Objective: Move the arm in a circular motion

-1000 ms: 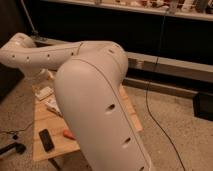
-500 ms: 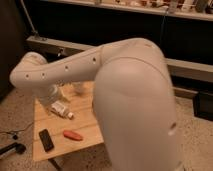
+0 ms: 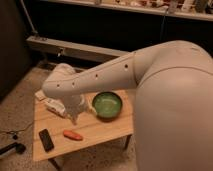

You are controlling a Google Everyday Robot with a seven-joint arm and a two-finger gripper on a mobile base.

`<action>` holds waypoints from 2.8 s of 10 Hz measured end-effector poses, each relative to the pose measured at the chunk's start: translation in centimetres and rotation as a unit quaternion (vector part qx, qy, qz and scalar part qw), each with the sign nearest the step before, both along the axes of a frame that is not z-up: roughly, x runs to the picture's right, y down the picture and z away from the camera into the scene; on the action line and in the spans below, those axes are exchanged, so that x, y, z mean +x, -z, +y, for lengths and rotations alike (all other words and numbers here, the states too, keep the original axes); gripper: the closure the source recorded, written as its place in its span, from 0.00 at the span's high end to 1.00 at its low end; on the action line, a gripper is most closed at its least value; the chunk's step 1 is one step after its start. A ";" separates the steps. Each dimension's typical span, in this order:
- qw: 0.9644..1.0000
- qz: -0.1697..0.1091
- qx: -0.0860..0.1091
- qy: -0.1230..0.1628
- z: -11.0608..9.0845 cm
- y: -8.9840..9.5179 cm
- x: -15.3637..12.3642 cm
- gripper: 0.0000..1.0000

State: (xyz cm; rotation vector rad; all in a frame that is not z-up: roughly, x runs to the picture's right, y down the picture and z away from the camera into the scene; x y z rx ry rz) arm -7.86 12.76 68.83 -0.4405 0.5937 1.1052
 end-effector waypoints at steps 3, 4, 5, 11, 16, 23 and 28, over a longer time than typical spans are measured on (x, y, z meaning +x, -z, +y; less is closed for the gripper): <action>0.995 0.066 0.061 -0.043 -6.8 -2.4 4.0 0.65; 0.993 0.077 0.078 -0.053 -9.0 -3.0 4.3 0.65; 0.990 0.085 0.095 -0.063 -11.3 -3.5 4.3 0.65; 0.980 0.048 0.179 -0.074 -24.2 -5.0 -5.3 0.65; 0.981 -0.091 0.172 0.029 -23.0 -2.7 -22.7 0.65; 0.985 -0.116 0.000 0.130 -5.3 0.0 -12.0 0.65; 0.996 -0.015 -0.057 0.067 -0.3 -1.5 0.5 0.65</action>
